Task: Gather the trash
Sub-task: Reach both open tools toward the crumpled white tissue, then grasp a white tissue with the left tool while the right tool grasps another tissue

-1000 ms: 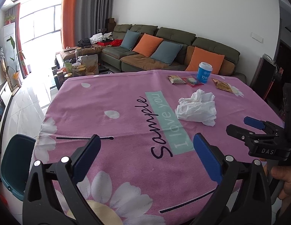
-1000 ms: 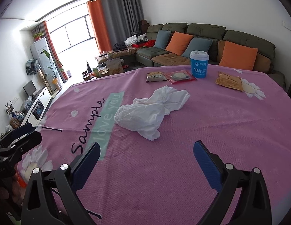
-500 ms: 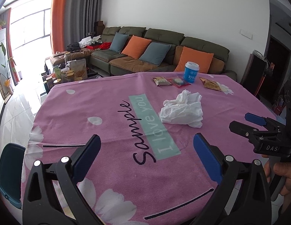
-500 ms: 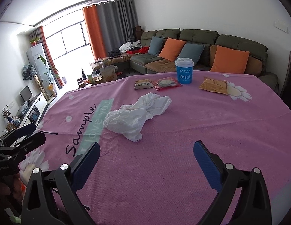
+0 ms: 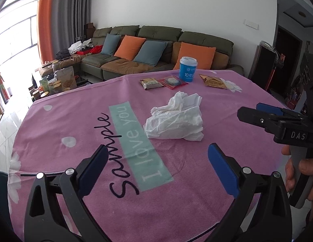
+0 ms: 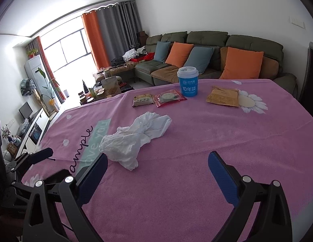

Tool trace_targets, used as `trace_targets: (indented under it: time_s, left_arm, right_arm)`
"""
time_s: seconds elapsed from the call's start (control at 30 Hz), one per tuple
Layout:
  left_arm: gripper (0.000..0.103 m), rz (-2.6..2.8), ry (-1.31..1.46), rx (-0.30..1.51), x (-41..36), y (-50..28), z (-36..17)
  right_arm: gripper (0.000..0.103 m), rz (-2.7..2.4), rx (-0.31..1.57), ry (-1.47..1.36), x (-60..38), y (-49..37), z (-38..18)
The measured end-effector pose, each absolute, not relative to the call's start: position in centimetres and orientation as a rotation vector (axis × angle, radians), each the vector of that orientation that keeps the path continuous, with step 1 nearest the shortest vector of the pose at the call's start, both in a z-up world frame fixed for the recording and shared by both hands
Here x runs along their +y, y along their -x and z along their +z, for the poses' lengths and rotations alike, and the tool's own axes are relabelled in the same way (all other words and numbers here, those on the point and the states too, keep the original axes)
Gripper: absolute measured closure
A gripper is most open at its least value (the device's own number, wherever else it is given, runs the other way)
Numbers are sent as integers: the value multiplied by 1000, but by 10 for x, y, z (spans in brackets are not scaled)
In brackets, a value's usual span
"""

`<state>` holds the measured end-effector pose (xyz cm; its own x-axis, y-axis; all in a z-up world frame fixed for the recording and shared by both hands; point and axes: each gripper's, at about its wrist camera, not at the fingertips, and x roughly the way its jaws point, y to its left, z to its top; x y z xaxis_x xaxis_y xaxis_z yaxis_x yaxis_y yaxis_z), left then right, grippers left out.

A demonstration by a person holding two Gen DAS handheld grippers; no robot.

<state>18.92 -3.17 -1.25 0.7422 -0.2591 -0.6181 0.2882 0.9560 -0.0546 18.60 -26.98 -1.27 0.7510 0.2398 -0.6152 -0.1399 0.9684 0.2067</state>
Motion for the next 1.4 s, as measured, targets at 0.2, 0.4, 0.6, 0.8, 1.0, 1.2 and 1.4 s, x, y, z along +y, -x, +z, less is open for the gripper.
trace_targets:
  time_s: [0.2, 0.4, 0.6, 0.8, 1.0, 1.2, 1.4]
  left_arm:
    - [6, -342, -16, 707, -50, -219, -28]
    - [6, -368, -11, 756, -67, -253, -40]
    - [6, -375, -9, 815, -78, -282, -52]
    - [27, -370, 6, 870, -81, -298, -64]
    - [53, -362, 9, 877, -82, -300, -69]
    - [83, -383, 23, 859, -78, -293, -66]
    - [86, -403, 58, 833, -65, -277, -59]
  right_arm:
    - [7, 216, 703, -174, -275, -214, -12]
    - [7, 215, 705, -197, -281, -233, -12]
    - [7, 220, 725, -206, -283, -244, -20]
    - [7, 222, 746, -222, -287, -252, -29]
    - [7, 237, 754, -228, -285, -256, -33]
    - [7, 258, 757, -230, -280, -264, -36]
    - [7, 279, 774, -205, -267, -275, -40]
